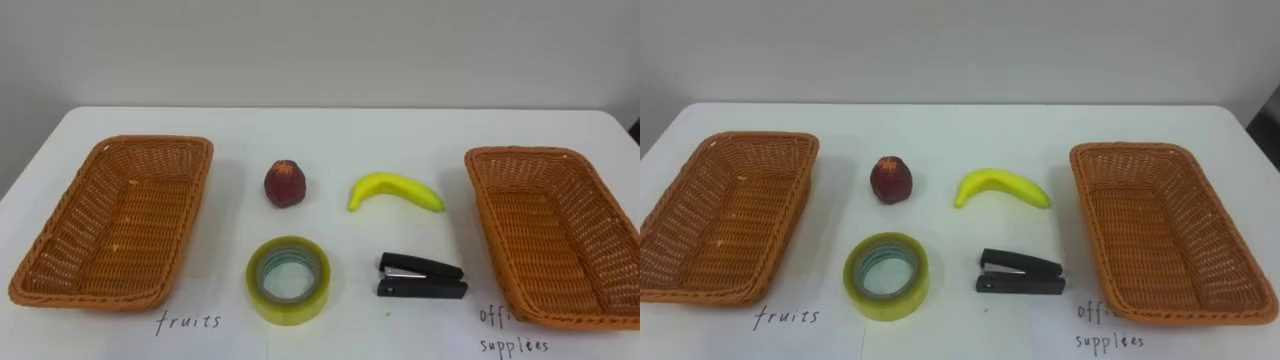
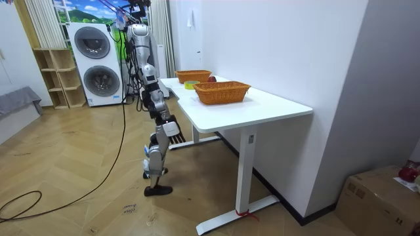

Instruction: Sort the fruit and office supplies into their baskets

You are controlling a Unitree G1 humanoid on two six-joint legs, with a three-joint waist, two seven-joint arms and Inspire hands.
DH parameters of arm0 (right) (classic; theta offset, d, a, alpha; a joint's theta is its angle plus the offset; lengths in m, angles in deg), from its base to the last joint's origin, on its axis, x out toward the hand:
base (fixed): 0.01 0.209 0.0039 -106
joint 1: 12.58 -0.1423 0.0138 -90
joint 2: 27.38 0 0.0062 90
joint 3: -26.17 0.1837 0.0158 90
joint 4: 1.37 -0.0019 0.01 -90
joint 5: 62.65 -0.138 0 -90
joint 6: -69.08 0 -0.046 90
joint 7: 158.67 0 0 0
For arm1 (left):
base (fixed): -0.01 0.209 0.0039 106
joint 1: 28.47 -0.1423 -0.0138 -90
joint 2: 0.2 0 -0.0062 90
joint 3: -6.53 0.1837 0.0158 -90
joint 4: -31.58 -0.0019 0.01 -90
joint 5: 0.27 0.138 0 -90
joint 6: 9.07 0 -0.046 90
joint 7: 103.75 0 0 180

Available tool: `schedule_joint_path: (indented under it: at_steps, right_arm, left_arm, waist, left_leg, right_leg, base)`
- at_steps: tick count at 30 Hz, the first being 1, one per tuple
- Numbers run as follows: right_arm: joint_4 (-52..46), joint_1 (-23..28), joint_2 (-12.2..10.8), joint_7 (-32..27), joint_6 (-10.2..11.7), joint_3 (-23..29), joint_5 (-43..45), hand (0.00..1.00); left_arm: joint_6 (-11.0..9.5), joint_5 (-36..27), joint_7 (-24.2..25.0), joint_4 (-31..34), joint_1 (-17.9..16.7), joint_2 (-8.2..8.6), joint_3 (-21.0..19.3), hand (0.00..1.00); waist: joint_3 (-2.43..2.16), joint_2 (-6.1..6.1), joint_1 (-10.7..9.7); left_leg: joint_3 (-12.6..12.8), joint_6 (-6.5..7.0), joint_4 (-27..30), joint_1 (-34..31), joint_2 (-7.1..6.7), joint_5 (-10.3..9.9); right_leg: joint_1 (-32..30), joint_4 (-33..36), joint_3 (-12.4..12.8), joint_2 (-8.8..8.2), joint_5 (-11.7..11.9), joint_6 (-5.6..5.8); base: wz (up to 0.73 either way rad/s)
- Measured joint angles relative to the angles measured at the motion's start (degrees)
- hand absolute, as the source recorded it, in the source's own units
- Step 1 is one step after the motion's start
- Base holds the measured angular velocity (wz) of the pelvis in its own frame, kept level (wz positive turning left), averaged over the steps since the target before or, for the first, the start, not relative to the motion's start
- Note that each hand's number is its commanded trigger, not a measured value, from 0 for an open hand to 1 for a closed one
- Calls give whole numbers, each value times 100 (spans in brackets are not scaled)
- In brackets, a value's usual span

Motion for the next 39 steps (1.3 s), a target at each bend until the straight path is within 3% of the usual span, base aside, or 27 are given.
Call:
schedule_joint_path:
  at_steps: [14, 19, 29, 32, 39]
  right_arm:
    - [-9, 46, -1, -3, 0, -16, -171, 0]
    - [-3, 114, -4, -27, 4, 42, -438, 0]
    - [32, 372, -8, -331, 0, 782, -800, 0]
    - [32, 482, -7, -469, -11, 1103, -882, 0]
    - [-159, 604, 100, -1036, -8, 1878, -1388, 0]
  left_arm:
    - [-12, 46, -205, 94, 2, -18, -96, 0]
    - [-165, 56, -295, 98, -21, -15, -219, 0]
    - [-246, 2, -519, -14, -6, -23, -670, 0]
    - [-242, -1, -525, -18, -31, -35, -786, 0]
    - [-364, -193, -634, 7, -72, -114, -1053, 0]
  waist:
    - [-8, -105, 21]
    - [-15, -106, 16]
    - [-7, -124, -74]
    - [-8, -132, -186]
    - [-33, -201, -322]
  left_leg:
    - [-2, 0, -2, -40, -8, 0]
    - [3, 0, -6, -15, -7, 0]
    - [1, 1, -83, 88, -6, 0]
    - [6, 2, -104, 79, -6, 0]
    - [176, 5, -109, 61, 8, 3]
  right_leg:
    - [-85, 5, 29, 2, -9, 8]
    - [-75, 14, 34, 8, -10, 10]
    - [12, 15, 74, 10, -13, 12]
    - [-10, 7, 91, 14, -15, 13]
    - [-126, 33, 200, 54, -15, 12]
  base:
    - [0]
    - [0]
    - [0]
    - [0]
    - [-11]
